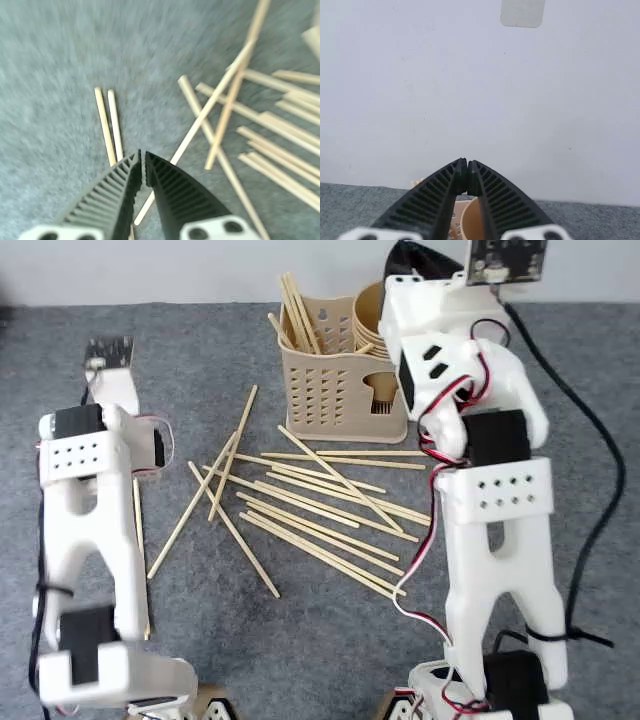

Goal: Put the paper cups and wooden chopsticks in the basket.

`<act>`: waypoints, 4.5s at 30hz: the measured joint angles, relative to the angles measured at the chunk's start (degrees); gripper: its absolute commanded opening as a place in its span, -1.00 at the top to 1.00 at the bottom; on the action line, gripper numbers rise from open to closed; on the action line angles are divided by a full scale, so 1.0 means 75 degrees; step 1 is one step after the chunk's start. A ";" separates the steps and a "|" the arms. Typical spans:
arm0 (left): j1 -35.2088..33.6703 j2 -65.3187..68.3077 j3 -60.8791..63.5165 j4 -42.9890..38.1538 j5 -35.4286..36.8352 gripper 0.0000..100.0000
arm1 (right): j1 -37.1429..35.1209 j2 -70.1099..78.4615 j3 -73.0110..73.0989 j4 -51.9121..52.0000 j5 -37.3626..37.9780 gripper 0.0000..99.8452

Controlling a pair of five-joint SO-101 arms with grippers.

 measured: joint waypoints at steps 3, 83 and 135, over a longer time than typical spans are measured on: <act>0.0223 -0.0879 -0.0047 0.0000 0.0000 0.98 | 0.0047 -0.0246 0.0000 0.0023 0.0000 0.96; -0.1102 0.4044 -0.0281 -0.1172 -0.0340 0.58 | 0.0012 -0.0445 0.0000 0.0258 0.0000 0.96; 0.2086 -0.1934 -0.1336 -0.3845 0.1512 0.97 | 0.0012 -0.1758 0.0000 0.0703 0.0000 0.96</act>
